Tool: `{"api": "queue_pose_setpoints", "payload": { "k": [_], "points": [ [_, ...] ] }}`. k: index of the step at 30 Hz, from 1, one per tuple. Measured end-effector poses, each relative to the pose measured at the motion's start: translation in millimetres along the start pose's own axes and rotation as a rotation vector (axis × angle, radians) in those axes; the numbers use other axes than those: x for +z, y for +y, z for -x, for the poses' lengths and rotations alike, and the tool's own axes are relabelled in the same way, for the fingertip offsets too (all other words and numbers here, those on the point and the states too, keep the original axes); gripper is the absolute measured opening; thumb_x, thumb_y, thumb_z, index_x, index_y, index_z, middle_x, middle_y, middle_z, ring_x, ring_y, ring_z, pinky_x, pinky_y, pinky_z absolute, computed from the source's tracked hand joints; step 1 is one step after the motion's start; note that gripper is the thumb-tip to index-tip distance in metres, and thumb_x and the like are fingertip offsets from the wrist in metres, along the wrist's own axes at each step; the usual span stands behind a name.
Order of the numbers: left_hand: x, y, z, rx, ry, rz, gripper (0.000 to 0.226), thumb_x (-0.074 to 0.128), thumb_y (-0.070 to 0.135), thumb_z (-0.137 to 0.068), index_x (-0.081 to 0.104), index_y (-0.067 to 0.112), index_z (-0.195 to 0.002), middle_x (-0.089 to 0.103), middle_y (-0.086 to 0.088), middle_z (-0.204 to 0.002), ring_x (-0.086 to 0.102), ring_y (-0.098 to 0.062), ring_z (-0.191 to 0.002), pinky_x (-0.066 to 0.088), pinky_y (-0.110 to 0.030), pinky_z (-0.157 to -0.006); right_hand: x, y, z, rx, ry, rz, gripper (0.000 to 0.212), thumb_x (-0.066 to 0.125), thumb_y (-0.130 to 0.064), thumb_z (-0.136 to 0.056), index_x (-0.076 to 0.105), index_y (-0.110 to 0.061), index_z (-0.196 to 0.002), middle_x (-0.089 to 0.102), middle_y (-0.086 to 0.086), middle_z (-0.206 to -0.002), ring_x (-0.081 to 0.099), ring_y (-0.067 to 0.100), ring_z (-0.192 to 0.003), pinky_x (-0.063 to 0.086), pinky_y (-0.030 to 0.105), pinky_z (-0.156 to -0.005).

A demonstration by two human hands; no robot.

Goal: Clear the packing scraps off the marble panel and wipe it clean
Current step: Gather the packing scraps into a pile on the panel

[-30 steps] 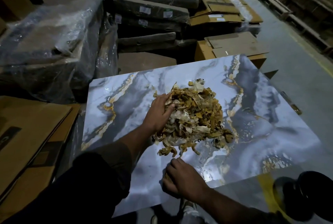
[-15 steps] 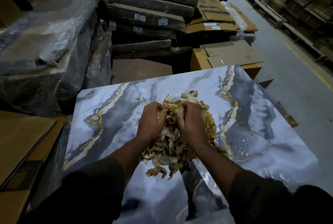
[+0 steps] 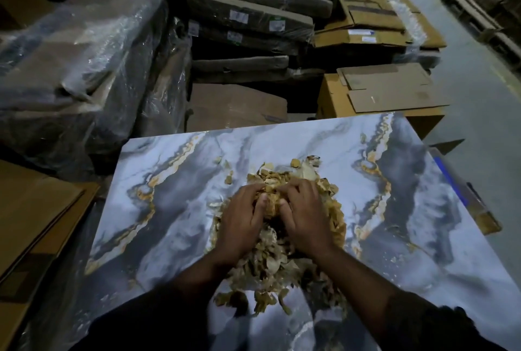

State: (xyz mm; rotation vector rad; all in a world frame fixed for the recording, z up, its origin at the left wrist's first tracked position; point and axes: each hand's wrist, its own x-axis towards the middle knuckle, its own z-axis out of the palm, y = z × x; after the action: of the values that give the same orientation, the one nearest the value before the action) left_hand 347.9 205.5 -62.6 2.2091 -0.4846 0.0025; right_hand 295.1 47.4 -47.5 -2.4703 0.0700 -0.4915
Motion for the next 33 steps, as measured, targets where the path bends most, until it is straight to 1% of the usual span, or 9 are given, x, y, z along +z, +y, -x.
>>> {"api": "queue_pose_setpoints", "payload": {
  "k": [3, 6, 10, 15, 17, 21, 25, 29, 33],
  "points": [
    [-16.8, 1.7, -20.6, -0.038, 0.096, -0.004, 0.056, 0.026, 0.057, -0.103, 0.063, 0.025, -0.129, 0.065, 0.008, -0.123, 0.057, -0.008, -0.113, 0.046, -0.030, -0.092, -21.3, 18.9, -28.5, -0.014, 0.086, -0.045, 0.038, 0.038, -0.032, -0.102, 0.068, -0.011, -0.114, 0.056, 0.004, -0.108, 0.046, 0.018, -0.105, 0.036, 0.030, -0.087],
    [-31.6, -4.7, -47.7, -0.056, 0.214, 0.001, 0.057, 0.024, 0.052, -0.104, 0.068, 0.021, -0.124, 0.068, 0.005, -0.117, 0.059, -0.009, -0.107, 0.044, -0.027, -0.086, -24.9, 61.6, -66.6, 0.133, 0.133, -0.089, 0.037, 0.040, -0.032, -0.102, 0.068, -0.010, -0.112, 0.060, 0.006, -0.108, 0.050, 0.021, -0.106, 0.034, 0.026, -0.087],
    [-40.9, -28.1, -85.2, -0.085, 0.265, 0.006, 0.052, 0.030, 0.048, -0.105, 0.070, 0.019, -0.122, 0.068, 0.005, -0.120, 0.061, -0.011, -0.114, 0.047, -0.028, -0.095, -10.3, 126.9, -107.7, 0.403, -0.068, -0.203, 0.034, 0.050, -0.031, -0.106, 0.066, -0.009, -0.125, 0.062, 0.011, -0.129, 0.054, 0.029, -0.124, 0.044, 0.038, -0.105],
    [-23.8, -86.2, -130.1, -0.283, -0.018, -0.064, 0.059, 0.051, 0.048, -0.100, 0.050, 0.011, -0.146, 0.047, -0.010, -0.153, 0.045, -0.028, -0.141, 0.035, -0.044, -0.119, 15.1, 154.6, -126.7, 0.404, -0.304, -0.158, 0.033, 0.053, -0.030, -0.105, 0.070, -0.007, -0.121, 0.064, 0.013, -0.130, 0.051, 0.032, -0.128, 0.034, 0.044, -0.111],
    [-11.7, -98.2, -133.2, -0.312, -0.139, -0.196, 0.066, 0.048, 0.050, -0.101, 0.045, 0.007, -0.150, 0.041, -0.015, -0.158, 0.037, -0.031, -0.147, 0.027, -0.045, -0.123, 23.7, 154.3, -128.7, 0.424, -0.332, -0.149, 0.035, 0.055, -0.036, -0.103, 0.069, -0.015, -0.127, 0.059, 0.009, -0.135, 0.046, 0.031, -0.133, 0.030, 0.043, -0.111],
    [12.4, -88.0, -116.7, -0.220, -0.174, -0.216, 0.070, 0.032, 0.059, -0.094, 0.057, 0.007, -0.135, 0.058, -0.013, -0.136, 0.050, -0.028, -0.128, 0.037, -0.040, -0.110, 33.3, 134.2, -126.0, 0.380, -0.475, -0.206, 0.035, 0.056, -0.038, -0.102, 0.064, -0.025, -0.134, 0.053, 0.002, -0.134, 0.038, 0.023, -0.131, 0.028, 0.040, -0.115],
    [18.5, -46.1, -98.2, -0.088, -0.204, -0.086, 0.047, 0.039, 0.037, -0.100, 0.070, 0.009, -0.121, 0.068, -0.003, -0.117, 0.052, 0.000, -0.105, 0.039, -0.027, -0.087, 35.8, 109.6, -118.5, 0.256, -0.637, -0.278, 0.034, 0.048, -0.034, -0.106, 0.064, -0.023, -0.134, 0.057, -0.002, -0.139, 0.043, 0.018, -0.133, 0.030, 0.035, -0.116],
    [7.2, -49.5, -93.5, -0.122, -0.311, -0.003, 0.054, 0.027, 0.046, -0.103, 0.062, 0.025, -0.138, 0.064, 0.002, -0.135, 0.057, -0.012, -0.124, 0.043, -0.028, -0.102, 11.9, 101.5, -110.3, 0.313, -0.679, -0.360, 0.042, 0.042, -0.042, -0.107, 0.057, -0.026, -0.143, 0.054, -0.011, -0.145, 0.046, 0.007, -0.132, 0.033, 0.030, -0.114],
    [1.1, -59.6, -93.2, -0.205, -0.387, 0.043, 0.059, 0.022, 0.050, -0.103, 0.057, 0.024, -0.143, 0.057, 0.000, -0.143, 0.051, -0.016, -0.132, 0.038, -0.032, -0.112, 11.3, 102.8, -85.6, 0.166, -0.624, -0.157, 0.054, 0.036, -0.047, -0.104, 0.051, -0.021, -0.148, 0.049, -0.006, -0.150, 0.039, 0.012, -0.141, 0.027, 0.028, -0.115]
  ]
}}
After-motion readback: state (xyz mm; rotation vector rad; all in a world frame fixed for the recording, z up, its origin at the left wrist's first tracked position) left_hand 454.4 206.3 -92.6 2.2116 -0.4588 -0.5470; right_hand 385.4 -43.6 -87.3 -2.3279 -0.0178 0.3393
